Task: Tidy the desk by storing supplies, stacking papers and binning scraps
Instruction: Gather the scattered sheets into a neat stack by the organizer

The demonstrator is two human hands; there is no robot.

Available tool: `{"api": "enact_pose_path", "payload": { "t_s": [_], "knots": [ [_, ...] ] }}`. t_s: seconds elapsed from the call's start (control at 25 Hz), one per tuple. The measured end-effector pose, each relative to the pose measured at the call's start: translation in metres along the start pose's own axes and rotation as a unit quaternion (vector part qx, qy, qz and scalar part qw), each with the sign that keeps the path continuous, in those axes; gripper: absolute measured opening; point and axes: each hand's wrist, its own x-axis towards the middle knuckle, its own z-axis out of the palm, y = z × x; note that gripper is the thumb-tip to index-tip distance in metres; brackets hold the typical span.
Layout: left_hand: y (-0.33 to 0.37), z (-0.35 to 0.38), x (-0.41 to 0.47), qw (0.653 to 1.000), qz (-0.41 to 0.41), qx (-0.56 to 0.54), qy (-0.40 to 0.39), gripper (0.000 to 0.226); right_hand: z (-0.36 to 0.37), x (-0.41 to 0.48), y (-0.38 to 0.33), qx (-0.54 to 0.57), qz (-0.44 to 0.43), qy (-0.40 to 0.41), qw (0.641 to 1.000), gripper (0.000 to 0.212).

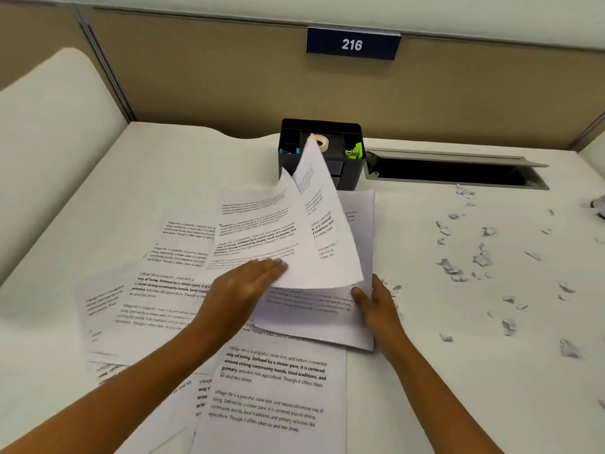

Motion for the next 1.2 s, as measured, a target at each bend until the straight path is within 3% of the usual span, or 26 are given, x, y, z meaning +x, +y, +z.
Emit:
{"api": "enact_pose_path", "payload": {
  "t_s": [0.12, 0.24, 0.4, 0.48, 0.56, 0.64, 0.72, 0.8, 0.88, 0.92, 0.96, 1.12, 1.2],
  "knots": [
    [0.018, 0.002, -0.017, 1.000, 0.019, -0.024, -0.002, 0.059, -0.005, -0.002, -0.006, 0.048, 0.016, -0.025, 0.998, 0.044],
    [0.034, 0.005, -0.028, 0.999, 0.033, -0.040, -0.008, 0.056, -0.007, -0.014, -0.014, 0.107, 0.037, -0.044, 0.993, 0.022],
    [0.054, 0.001, -0.046, 0.994, 0.052, -0.087, -0.034, 0.040, -0.014, -0.041, -0.016, 0.118, 0.021, -0.091, 0.989, 0.017],
    [0.063, -0.014, -0.047, 0.990, 0.017, -0.132, -0.038, 0.042, -0.020, -0.050, -0.017, 0.103, 0.010, -0.104, 0.989, 0.014],
    [0.063, -0.028, -0.041, 0.977, -0.086, -0.195, 0.007, 0.043, -0.026, -0.058, -0.021, 0.100, -0.007, -0.111, 0.989, 0.015],
    [0.055, -0.034, -0.034, 0.945, -0.231, -0.217, 0.075, 0.040, -0.032, -0.065, -0.023, 0.110, -0.013, -0.113, 0.987, 0.018],
    [0.043, -0.037, -0.025, 0.883, -0.389, -0.245, 0.089, 0.043, -0.035, -0.072, -0.025, 0.129, -0.007, -0.124, 0.984, 0.018],
    [0.034, -0.041, -0.020, 0.777, -0.507, -0.373, 0.025, 0.051, -0.038, -0.079, -0.028, 0.119, -0.012, -0.138, 0.983, 0.015],
    [0.031, -0.044, -0.018, 0.648, -0.529, -0.547, -0.026, 0.046, -0.037, -0.085, -0.034, 0.089, -0.025, -0.157, 0.983, 0.016],
    [0.033, -0.043, -0.018, 0.609, -0.517, -0.600, -0.045, 0.040, -0.036, -0.087, -0.038, 0.078, -0.026, -0.160, 0.984, 0.016],
    [0.036, -0.040, -0.020, 0.598, -0.499, -0.624, -0.058, 0.035, -0.034, -0.087, -0.039, 0.065, -0.024, -0.156, 0.985, 0.017],
    [0.045, -0.018, -0.026, 0.629, -0.489, -0.604, -0.022, 0.033, -0.034, -0.078, -0.040, 0.093, 0.069, -0.096, 0.989, 0.043],
    [0.051, -0.015, -0.029, 0.640, -0.477, -0.602, -0.008, 0.035, -0.034, -0.075, -0.038, 0.121, 0.085, -0.105, 0.983, 0.043]
  ]
}}
